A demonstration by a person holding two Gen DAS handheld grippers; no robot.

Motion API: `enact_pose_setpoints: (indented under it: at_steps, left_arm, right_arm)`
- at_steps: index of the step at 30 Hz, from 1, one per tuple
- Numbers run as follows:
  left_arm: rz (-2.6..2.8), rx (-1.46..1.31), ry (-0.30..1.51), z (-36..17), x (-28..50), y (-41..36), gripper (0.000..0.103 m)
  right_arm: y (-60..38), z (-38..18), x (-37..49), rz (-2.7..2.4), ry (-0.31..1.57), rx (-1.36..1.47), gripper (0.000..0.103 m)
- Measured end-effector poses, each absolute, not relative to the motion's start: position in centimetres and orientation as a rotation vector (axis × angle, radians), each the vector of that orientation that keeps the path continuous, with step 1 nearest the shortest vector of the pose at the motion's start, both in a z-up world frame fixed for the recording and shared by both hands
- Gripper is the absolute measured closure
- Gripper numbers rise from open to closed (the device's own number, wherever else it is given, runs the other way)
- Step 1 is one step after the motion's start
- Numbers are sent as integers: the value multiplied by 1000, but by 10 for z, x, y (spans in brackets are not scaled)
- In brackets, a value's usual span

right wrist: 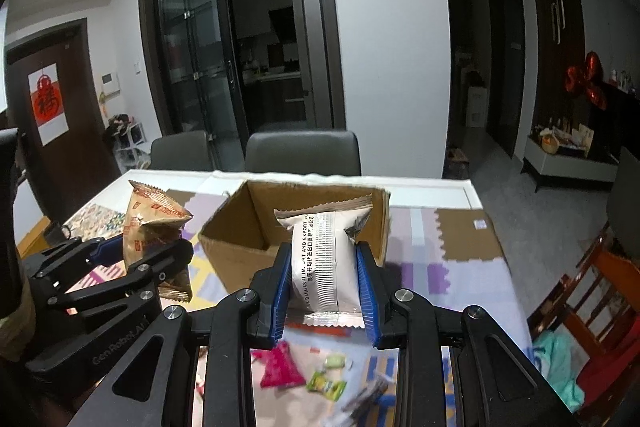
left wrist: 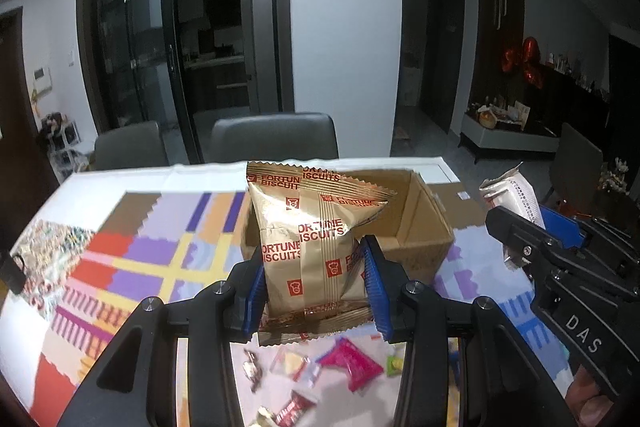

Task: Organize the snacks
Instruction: 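Carry the gold packet in the left tool while the right tool carries the white biscuit to the box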

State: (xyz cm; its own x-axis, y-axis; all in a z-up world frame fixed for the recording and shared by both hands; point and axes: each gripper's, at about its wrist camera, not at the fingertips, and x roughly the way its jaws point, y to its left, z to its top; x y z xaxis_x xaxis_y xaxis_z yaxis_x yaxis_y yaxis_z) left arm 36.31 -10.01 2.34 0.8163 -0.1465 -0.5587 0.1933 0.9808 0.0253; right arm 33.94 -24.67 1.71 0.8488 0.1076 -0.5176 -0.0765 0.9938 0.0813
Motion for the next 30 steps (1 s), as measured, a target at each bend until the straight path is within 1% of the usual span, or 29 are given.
enact_pose_setpoints:
  at_steps: [13,22,30]
  left_arm:
    - [-190,99,567,29,423,-104,60]
    - [-192,75,595,16,469,-97,60]
    - [-198,86,613,5,489,-100,60]
  right_arm:
    - [-251,26,394,92,532,76,71]
    - [-244,24,435,67,532,46,71]
    - [-241,11,468,66,578,49,71]
